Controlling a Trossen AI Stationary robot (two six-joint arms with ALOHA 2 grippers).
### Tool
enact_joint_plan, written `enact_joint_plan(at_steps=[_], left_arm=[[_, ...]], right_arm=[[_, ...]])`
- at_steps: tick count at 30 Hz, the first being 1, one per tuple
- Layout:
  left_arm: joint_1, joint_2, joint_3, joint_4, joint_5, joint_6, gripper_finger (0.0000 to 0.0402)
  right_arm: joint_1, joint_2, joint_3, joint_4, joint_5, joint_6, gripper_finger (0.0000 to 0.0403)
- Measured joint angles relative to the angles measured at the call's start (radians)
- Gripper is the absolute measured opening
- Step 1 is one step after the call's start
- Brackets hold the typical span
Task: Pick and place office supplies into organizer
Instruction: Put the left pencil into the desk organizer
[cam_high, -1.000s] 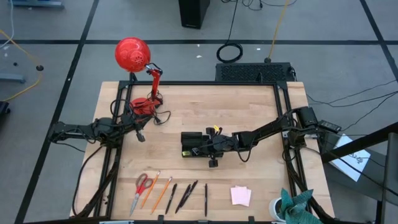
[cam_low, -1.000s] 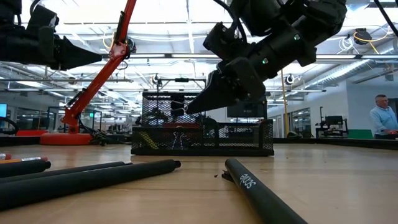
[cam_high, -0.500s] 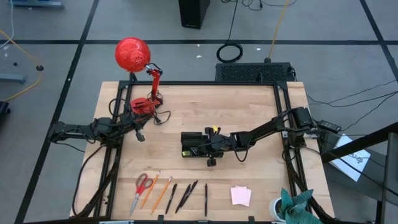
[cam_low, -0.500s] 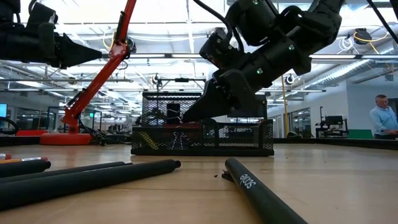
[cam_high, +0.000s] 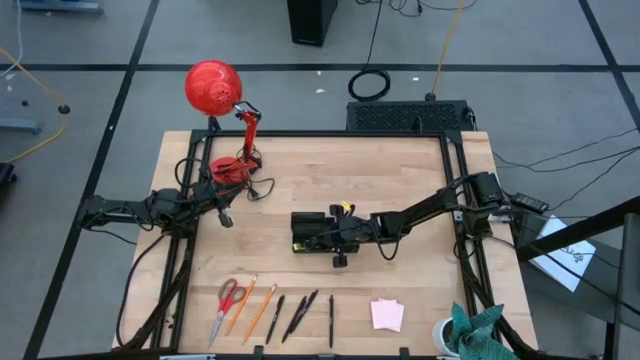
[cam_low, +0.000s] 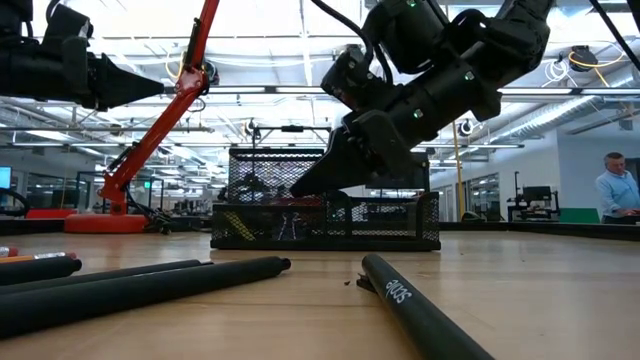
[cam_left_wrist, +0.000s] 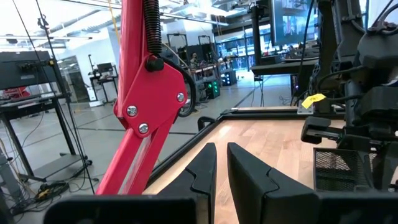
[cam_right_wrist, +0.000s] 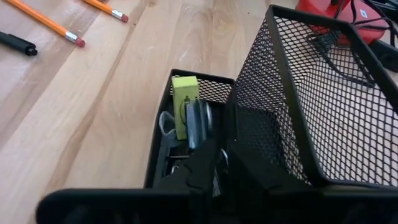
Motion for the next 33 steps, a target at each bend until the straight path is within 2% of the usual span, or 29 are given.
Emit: enact_joint_plan(at_steps=[7, 14, 17, 21, 25, 33], left_arm=[[0.000, 0.000, 0.000, 0.000, 0.000, -0.001, 0.0047], [0.000, 0.000, 0.000, 0.003, 0.000, 0.023, 0.0047], [0.000, 0.000, 0.000, 0.003, 0.000, 0.066, 0.0047], [0.000, 0.000, 0.000, 0.003, 0.002, 0.070, 0.0047], [0.000, 0.000, 0.000, 0.002, 0.006, 0.042, 0.0047], [-0.001, 0.000, 0.000, -0.023, 0.006, -0.035, 0.0047]], right_arm=[[0.003, -0.006, -0.003, 0.029, 0.001, -0.004, 0.0070], [0.058, -0.112, -0.003, 0.027, -0.001, -0.042, 0.0070], [0.089, -0.180, -0.003, 0.002, 0.000, -0.043, 0.0053], [0.121, -0.274, -0.010, -0.061, 0.004, -0.058, 0.0009], [0.134, -0.340, -0.081, -0.059, 0.004, -0.079, 0.0011], [0.063, -0.505, -0.343, 0.180, -0.001, -0.061, 0.0003]])
